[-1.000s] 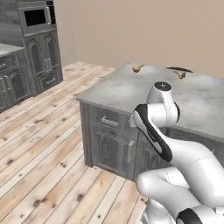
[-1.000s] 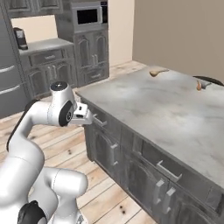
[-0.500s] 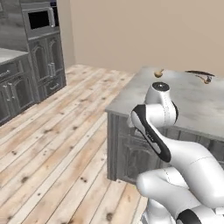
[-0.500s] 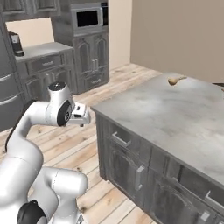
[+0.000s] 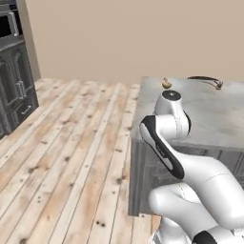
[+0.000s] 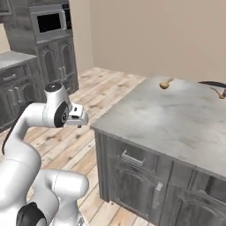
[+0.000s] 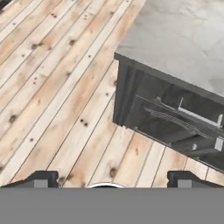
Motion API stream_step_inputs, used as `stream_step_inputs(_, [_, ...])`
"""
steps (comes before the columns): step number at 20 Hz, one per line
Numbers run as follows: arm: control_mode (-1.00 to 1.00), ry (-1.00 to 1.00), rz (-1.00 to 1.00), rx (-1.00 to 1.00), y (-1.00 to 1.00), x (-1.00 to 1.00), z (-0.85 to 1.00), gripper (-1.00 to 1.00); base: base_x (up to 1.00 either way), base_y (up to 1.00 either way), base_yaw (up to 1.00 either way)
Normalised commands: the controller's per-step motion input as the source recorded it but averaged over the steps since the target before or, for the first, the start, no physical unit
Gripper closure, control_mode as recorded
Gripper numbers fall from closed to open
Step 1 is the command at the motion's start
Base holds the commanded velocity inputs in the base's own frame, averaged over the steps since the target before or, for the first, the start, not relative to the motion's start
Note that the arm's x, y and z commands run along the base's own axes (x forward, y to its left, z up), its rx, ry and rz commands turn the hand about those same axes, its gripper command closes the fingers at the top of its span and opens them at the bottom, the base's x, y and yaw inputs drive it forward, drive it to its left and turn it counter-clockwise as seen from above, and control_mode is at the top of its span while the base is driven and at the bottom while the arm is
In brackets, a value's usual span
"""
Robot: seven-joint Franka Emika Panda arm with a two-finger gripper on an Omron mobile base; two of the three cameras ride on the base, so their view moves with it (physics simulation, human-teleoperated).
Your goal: Pick up the metallic utensils from the counter and place them in the open drawer. Make sure not to pick up any wooden utensils.
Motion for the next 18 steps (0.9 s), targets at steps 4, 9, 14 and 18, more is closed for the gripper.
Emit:
stream_step_inputs(4, [1.00, 0.00, 0.00, 0.00, 0.00, 0.00, 0.00, -1.00, 1.00, 1.00, -0.50])
stream_step_inputs(9, [1.00, 0.00, 0.00, 0.00, 0.00, 0.00, 0.00, -1.00, 0.97, 1.00, -0.47])
stream_step_inputs(14, [1.00, 0.00, 0.00, 0.00, 0.00, 0.00, 0.00, -1.00, 0.99, 1.00, -0.49])
stream_step_inputs(18, [1.00, 0.00, 0.00, 0.00, 0.00, 0.00, 0.00, -1.00, 1.00, 1.00, -0.54])
